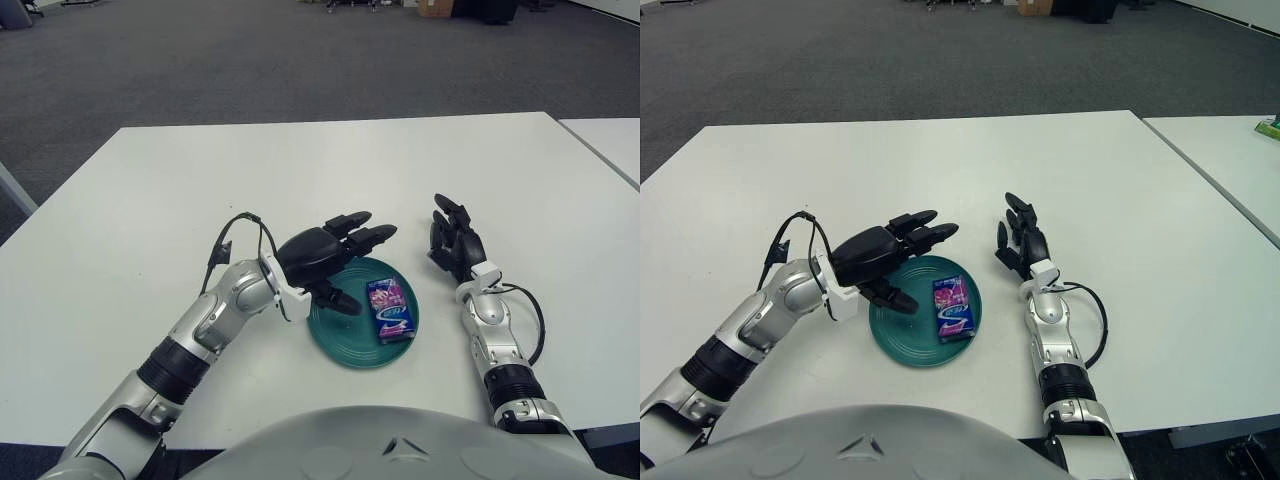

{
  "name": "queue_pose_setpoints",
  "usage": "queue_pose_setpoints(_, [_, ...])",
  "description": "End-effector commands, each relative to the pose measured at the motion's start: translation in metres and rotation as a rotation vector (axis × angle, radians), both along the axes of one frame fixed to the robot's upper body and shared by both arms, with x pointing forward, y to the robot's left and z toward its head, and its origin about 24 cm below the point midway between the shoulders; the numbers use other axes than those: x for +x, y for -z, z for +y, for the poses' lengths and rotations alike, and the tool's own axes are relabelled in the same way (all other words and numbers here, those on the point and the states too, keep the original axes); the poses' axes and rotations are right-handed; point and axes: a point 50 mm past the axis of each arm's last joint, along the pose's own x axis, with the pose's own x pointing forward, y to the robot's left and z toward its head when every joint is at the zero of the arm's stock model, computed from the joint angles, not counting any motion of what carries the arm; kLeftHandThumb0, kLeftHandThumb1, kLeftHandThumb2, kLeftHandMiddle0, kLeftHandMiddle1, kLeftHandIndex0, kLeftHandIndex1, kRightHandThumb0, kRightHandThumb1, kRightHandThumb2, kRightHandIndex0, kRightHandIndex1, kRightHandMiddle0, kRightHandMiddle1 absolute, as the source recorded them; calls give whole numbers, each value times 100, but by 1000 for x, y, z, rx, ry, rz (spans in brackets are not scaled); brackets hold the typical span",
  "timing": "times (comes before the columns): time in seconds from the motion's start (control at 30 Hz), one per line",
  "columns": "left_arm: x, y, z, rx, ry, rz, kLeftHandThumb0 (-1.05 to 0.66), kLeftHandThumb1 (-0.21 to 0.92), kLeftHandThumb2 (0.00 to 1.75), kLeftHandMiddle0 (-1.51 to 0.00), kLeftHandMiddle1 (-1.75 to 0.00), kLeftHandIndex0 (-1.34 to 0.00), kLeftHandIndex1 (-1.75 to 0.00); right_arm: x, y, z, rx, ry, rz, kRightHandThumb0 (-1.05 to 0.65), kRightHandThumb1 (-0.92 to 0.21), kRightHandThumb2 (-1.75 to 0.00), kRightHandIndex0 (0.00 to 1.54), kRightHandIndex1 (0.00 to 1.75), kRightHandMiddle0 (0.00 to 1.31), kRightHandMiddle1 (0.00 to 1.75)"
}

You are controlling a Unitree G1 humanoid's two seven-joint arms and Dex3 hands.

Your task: Put the gum into the plate.

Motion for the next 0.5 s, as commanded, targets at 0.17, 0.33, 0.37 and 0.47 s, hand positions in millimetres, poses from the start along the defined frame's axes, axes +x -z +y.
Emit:
queue_pose_setpoints(0.17, [10,-16,16,34,1,3,-105,92,34,0,0,0,0,-56,61,-3,2,46,338,-66,-92,-92,20,1,0,48])
queue_pose_setpoints(0.33, [13,-26,25,42,-22,42,-105,92,31,0,0,0,0,-55,63,-3,11,81,346,-66,-92,-93,21,1,0,51])
queue_pose_setpoints(0.37, [14,-28,28,33,-43,53,-105,92,31,0,0,0,0,-55,63,-2,10,87,347,-67,-92,-93,22,1,0,51])
queue_pose_setpoints(0.47, [15,-34,37,3,-103,78,-105,92,29,0,0,0,0,-55,63,-3,9,96,347,-68,-92,-93,24,2,0,53])
